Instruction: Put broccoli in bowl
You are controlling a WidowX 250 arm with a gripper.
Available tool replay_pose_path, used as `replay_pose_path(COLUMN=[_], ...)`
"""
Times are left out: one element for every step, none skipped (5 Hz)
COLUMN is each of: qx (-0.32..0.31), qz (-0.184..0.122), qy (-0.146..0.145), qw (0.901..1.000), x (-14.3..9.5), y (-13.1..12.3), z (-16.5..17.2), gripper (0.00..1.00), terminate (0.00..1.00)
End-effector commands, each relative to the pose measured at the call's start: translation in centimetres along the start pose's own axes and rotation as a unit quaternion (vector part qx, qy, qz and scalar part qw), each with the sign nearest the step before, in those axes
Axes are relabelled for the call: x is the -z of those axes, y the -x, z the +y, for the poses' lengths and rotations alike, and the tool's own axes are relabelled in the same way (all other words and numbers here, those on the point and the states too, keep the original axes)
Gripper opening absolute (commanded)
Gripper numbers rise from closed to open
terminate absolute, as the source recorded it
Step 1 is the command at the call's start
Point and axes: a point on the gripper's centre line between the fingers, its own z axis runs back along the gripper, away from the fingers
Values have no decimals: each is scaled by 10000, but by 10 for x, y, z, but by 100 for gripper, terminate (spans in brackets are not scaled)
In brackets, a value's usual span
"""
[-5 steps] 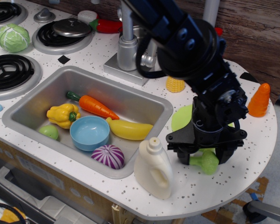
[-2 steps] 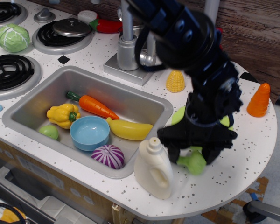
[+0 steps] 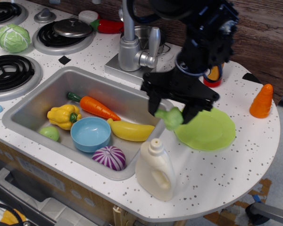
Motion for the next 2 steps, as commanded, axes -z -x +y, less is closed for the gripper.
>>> replay_pose_path(qx=[823,1225], qz=[-572,-718], qy=[-286,-317], qw=[9946,9894], x=[-1,22], y=[-22,-31], z=[64,108], gripper=[0,0], terminate=[0,0])
